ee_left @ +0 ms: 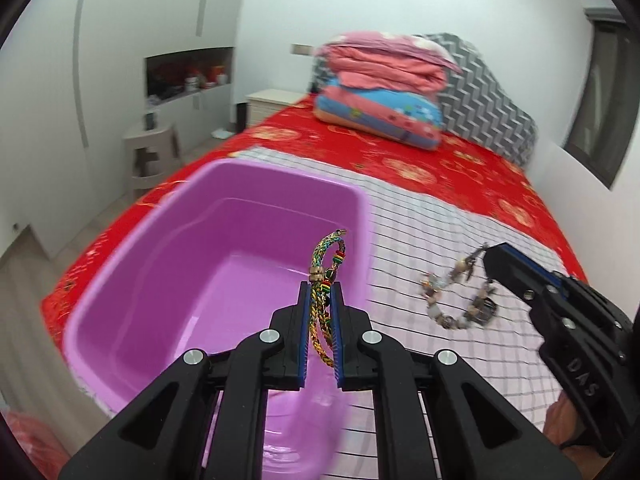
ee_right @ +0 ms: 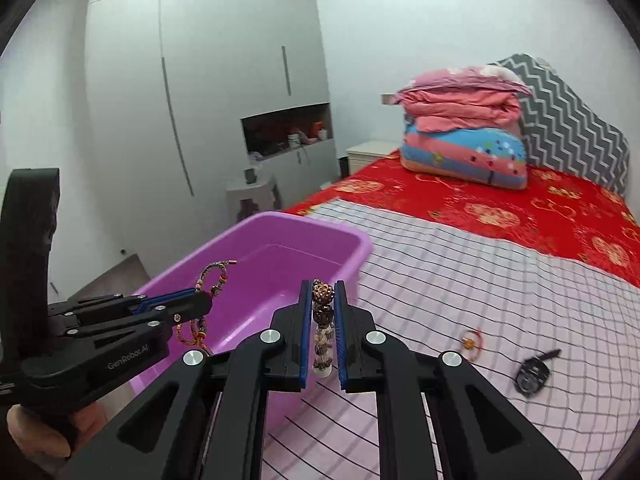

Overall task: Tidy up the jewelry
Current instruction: 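Carry the braided and beaded bracelets over the purple basin, then open both tools to drop the bracelets into the basin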

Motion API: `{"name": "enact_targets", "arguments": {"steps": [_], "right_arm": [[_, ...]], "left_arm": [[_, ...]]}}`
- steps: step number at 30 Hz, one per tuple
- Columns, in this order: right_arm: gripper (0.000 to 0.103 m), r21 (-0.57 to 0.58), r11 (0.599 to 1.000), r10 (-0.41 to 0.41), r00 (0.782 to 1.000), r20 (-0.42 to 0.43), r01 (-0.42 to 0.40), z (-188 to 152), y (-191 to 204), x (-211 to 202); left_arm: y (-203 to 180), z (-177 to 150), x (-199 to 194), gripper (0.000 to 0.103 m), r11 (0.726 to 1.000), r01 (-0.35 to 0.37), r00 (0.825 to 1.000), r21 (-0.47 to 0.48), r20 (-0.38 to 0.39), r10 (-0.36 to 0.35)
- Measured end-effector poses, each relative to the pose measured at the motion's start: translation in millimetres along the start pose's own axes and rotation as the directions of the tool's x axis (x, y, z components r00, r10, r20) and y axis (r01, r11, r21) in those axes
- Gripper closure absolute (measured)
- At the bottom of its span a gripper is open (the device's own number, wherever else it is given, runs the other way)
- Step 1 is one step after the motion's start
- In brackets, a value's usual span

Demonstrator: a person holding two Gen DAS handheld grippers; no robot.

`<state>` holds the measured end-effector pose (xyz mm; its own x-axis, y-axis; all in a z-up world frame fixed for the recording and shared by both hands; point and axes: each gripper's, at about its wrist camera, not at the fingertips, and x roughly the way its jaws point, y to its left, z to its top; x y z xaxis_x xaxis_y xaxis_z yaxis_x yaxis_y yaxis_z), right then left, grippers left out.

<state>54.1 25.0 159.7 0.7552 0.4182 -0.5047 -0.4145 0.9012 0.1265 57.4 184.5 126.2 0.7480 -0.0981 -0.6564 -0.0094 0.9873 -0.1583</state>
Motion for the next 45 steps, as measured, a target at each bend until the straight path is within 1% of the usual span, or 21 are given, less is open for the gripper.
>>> {"name": "enact_targets", "arguments": {"steps": [2, 6, 11, 15, 19, 24, 31, 36, 37, 38, 39, 40, 41, 42, 44, 45], "right_arm": [[0.093, -0.01, 1.0, 0.027, 1.0, -0.004, -0.027, 5, 14, 10], [0.093, -0.038, 0.995, 0.093, 0.995, -0.029, -0.094, 15, 46, 33], [0.093, -0.067, 0.989, 0.125, 0.989, -0.085, -0.131, 15, 73, 62], [0.093, -0.075, 0.988, 0.122, 0.982, -0.147, -0.134, 6, 86, 86], [0.092, -0.077, 0.989, 0.104, 0.971, -0.216, -0.124, -3, 87, 107], [0.092, -0.071, 0.992, 0.08, 0.959, -0.272, -0.103, -13, 82, 125], [0.092, -0.076, 0.994, 0.058, 0.954, -0.296, -0.084, -20, 78, 130], [0.092, -0.075, 0.994, 0.049, 0.952, -0.303, -0.076, -21, 75, 131], [0.092, -0.075, 0.995, 0.04, 0.95, -0.308, -0.066, -21, 74, 130], [0.087, -0.071, 0.996, 0.038, 0.95, -0.309, -0.063, -21, 72, 130], [0.081, -0.065, 0.996, 0.037, 0.95, -0.311, -0.06, -20, 71, 130], [0.071, -0.056, 0.997, 0.038, 0.954, -0.299, -0.057, -19, 68, 126], [0.069, -0.056, 0.997, 0.033, 0.958, -0.284, -0.051, -17, 69, 123], [0.069, -0.06, 0.997, 0.027, 0.961, -0.275, -0.045, -17, 68, 120], [0.069, -0.071, 0.997, 0.017, 0.964, -0.265, -0.037, -16, 66, 116], [0.069, -0.071, 0.997, 0.017, 0.965, -0.262, -0.037, -16, 66, 114]], "left_arm": [[21, 1, 1, 0.093, 0.999, -0.031, 1.0, -0.032, -0.005, 0.03], [51, -1, 5, 0.093, 0.994, -0.066, 0.998, -0.082, -0.022, 0.064], [78, -11, 18, 0.093, 0.988, -0.103, 0.993, -0.117, -0.068, 0.096], [88, -19, 31, 0.093, 0.985, -0.12, 0.988, -0.126, -0.112, 0.106], [97, -27, 39, 0.093, 0.982, -0.129, 0.984, -0.136, -0.143, 0.109], [103, -31, 47, 0.093, 0.978, -0.141, 0.979, -0.152, -0.168, 0.115], [105, -34, 57, 0.093, 0.974, -0.164, 0.971, -0.157, -0.2, 0.132], [104, -32, 56, 0.091, 0.971, -0.185, 0.967, -0.148, -0.205, 0.153], [104, -32, 56, 0.083, 0.97, -0.193, 0.964, -0.147, -0.211, 0.16], [105, -31, 56, 0.075, 0.968, -0.201, 0.963, -0.15, -0.214, 0.167], [103, -31, 55, 0.053, 0.966, -0.21, 0.961, -0.149, -0.211, 0.177], [104, -31, 53, 0.034, 0.964, -0.223, 0.96, -0.147, -0.206, 0.191], [103, -30, 49, 0.031, 0.96, -0.242, 0.958, -0.141, -0.192, 0.213], [103, -31, 46, 0.03, 0.958, -0.251, 0.957, -0.137, -0.186, 0.224], [102, -32, 44, 0.023, 0.955, -0.265, 0.953, -0.131, -0.189, 0.238], [103, -32, 43, 0.016, 0.953, -0.269, 0.952, -0.136, -0.19, 0.242]]}}
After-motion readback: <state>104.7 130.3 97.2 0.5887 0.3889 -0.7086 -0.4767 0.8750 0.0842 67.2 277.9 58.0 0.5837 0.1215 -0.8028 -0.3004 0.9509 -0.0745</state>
